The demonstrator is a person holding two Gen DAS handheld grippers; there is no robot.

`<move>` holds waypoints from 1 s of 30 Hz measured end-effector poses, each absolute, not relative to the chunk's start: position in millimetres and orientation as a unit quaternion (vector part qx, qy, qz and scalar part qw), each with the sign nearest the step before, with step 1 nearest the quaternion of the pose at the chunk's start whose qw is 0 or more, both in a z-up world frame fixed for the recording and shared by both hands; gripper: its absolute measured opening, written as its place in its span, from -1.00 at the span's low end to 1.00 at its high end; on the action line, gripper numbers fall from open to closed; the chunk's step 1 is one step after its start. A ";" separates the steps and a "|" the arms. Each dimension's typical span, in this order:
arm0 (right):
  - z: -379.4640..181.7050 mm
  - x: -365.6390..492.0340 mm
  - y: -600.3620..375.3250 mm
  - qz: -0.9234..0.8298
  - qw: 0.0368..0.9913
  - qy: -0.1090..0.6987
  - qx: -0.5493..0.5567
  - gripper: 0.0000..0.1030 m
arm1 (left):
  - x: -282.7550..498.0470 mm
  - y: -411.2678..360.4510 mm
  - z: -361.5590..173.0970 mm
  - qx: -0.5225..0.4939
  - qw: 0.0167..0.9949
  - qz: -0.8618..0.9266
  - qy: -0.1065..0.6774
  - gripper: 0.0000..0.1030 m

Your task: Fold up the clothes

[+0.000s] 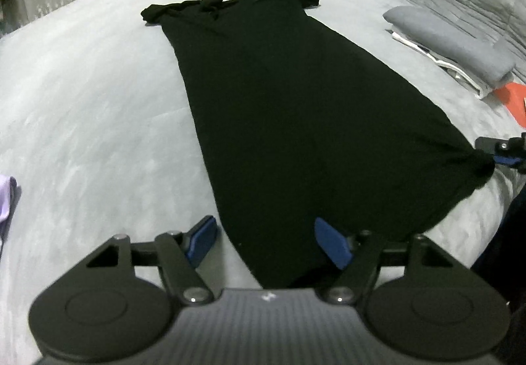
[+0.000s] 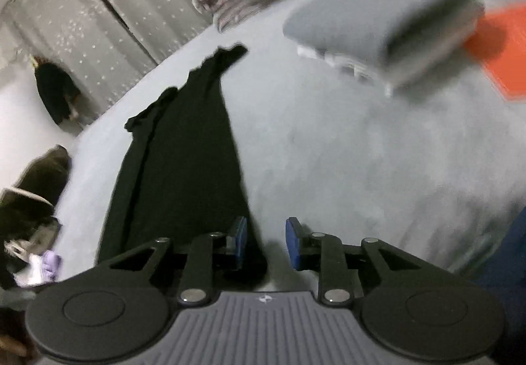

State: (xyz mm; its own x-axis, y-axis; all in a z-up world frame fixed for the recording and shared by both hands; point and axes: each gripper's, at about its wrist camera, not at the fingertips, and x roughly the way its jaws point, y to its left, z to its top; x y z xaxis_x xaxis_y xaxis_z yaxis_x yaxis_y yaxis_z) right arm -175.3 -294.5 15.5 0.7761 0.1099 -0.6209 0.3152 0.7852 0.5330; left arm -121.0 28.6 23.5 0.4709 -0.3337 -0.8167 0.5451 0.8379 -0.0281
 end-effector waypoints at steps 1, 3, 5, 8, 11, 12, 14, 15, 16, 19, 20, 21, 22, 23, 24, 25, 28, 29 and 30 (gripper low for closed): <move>8.8 -175.3 -297.3 -0.044 0.876 0.329 0.351 -0.46 | -122.3 27.2 22.7 0.124 0.850 -0.258 0.442 0.34; 6.3 -173.9 -295.6 -0.039 0.874 0.326 0.357 -0.48 | -124.8 27.6 23.5 0.131 0.852 -0.255 0.439 0.34; 6.5 -170.0 -294.2 -0.036 0.880 0.323 0.346 -0.60 | -124.4 28.2 25.1 0.129 0.852 -0.255 0.439 0.34; 11.1 -165.9 -293.4 -0.037 0.897 0.308 0.313 -0.91 | -122.2 33.0 29.7 0.118 0.852 -0.255 0.442 0.32; 25.6 -165.4 -282.4 -0.033 0.919 0.273 0.283 -0.91 | -120.7 40.1 35.8 0.102 0.855 -0.255 0.439 0.33; 31.2 -163.8 -276.8 -0.035 0.927 0.265 0.265 -0.91 | -120.4 42.1 37.5 0.099 0.857 -0.254 0.438 0.33; 43.1 -161.9 -262.4 -0.044 0.943 0.248 0.219 -0.91 | -119.9 46.3 41.1 0.092 0.860 -0.252 0.434 0.34; 48.6 -159.2 -251.0 -0.043 0.952 0.240 0.187 -0.91 | -119.7 48.4 42.8 0.089 0.861 -0.251 0.433 0.34; 54.2 -156.4 -239.6 -0.042 0.959 0.232 0.154 -0.91 | -119.4 50.5 44.5 0.086 0.863 -0.250 0.431 0.34; 63.8 -150.1 -202.6 -0.004 0.971 0.221 0.090 -0.91 | -116.4 57.7 47.4 0.072 0.866 -0.244 0.431 0.35; 64.8 -149.4 -188.2 0.016 0.973 0.221 0.064 -0.91 | -115.1 60.7 48.1 0.067 0.867 -0.241 0.431 0.35; 64.0 -149.4 -171.1 0.040 0.974 0.222 0.033 -0.91 | -113.8 63.6 48.9 0.063 0.868 -0.238 0.431 0.35; 61.2 -151.5 -153.5 0.062 0.972 0.225 0.001 -0.91 | -112.5 66.5 49.5 0.058 0.869 -0.236 0.431 0.35; 56.5 -154.3 -135.6 0.085 0.969 0.231 -0.031 -0.91 | -112.0 68.3 49.4 0.056 0.869 -0.234 0.432 0.35; 50.5 -156.2 -121.6 0.103 0.964 0.240 -0.056 -0.91 | -111.4 70.2 49.3 0.054 0.869 -0.232 0.433 0.35; 43.0 -157.9 -108.0 0.119 0.957 0.253 -0.083 -0.91 | -111.0 72.0 49.3 0.052 0.869 -0.230 0.434 0.35; 24.3 -160.5 -85.1 0.134 0.943 0.273 -0.134 -0.91 | -112.4 75.2 50.0 0.051 0.870 -0.229 0.434 0.35; 20.7 -160.8 -81.8 0.135 0.941 0.276 -0.142 -0.91 | -113.6 76.1 50.8 0.050 0.871 -0.230 0.432 0.35; 20.0 -161.1 -82.3 0.137 0.941 0.278 -0.136 -0.91 | -114.4 76.8 51.3 0.050 0.871 -0.231 0.430 0.35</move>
State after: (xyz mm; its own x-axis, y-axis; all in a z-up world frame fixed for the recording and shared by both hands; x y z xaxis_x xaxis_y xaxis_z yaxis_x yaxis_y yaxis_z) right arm -161.1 -82.3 20.0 0.8080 0.1824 -0.5603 -0.3340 0.9251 -0.1805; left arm -114.4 76.8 51.3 0.5228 -0.3591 -0.7731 0.4452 0.8885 -0.1116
